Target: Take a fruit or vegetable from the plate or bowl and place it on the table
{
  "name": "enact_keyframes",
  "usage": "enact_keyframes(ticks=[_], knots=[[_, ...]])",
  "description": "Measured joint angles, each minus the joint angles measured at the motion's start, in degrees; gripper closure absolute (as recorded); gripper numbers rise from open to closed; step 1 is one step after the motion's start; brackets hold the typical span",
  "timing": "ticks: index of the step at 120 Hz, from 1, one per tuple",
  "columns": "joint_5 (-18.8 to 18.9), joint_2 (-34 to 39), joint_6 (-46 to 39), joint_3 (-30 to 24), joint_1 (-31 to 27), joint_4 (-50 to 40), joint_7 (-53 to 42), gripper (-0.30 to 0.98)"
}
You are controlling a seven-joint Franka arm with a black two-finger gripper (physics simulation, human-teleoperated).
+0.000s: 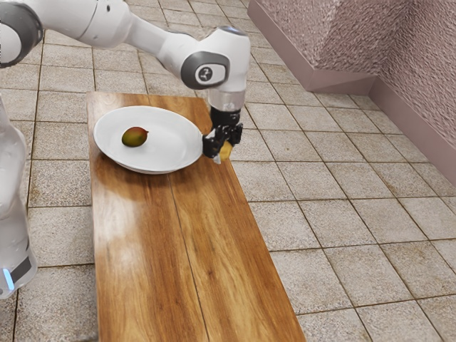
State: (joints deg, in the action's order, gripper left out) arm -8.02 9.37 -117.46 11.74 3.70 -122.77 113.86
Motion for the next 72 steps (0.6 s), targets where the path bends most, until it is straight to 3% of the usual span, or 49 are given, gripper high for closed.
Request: enact_keyframes(ticks=[18,39,62,72], knots=[[-0.4,-2.8,-0.3,-2.6,3.7,2.6,1.1,0.53],[-0.9,-3.0,-0.4,-9.2,5.1,3.4,3.8,0.53],[-2.5,-2.9,-0.6,-10.4,5.3,3.5,6.5,0.52],[-2.6,-2.9,-0.6,-11.1,5.3,3.5,7.4,0.31]])
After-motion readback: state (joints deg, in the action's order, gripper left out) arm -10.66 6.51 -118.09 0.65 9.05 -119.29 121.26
